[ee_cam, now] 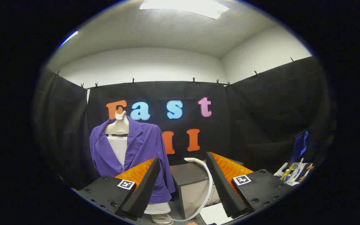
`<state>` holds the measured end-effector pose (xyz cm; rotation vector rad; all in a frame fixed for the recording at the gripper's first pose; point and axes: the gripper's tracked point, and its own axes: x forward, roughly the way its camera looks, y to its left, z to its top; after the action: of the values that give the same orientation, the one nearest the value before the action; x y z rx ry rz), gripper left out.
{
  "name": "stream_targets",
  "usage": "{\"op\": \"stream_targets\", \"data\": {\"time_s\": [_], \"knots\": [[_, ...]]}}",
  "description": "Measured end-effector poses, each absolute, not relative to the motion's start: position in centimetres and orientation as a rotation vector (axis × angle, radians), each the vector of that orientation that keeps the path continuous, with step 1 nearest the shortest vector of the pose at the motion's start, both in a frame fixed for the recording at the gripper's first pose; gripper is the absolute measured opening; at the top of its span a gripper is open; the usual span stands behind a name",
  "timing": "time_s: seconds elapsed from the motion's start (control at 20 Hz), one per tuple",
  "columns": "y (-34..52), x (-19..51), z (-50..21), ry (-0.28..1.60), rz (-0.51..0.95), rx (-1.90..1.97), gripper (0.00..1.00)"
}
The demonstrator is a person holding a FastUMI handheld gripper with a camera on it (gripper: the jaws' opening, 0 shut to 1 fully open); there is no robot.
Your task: Iron the clothes twice with a garment steamer, once on the left side and once on the right side.
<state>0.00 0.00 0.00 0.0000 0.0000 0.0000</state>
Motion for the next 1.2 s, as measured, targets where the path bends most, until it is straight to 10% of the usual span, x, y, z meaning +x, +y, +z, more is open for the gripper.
{"op": "stream_targets", "data": {"time_s": [1.2], "knots": [[1.4, -0.4, 0.0, 0.015, -0.013, -0.025, 0.98]]}}
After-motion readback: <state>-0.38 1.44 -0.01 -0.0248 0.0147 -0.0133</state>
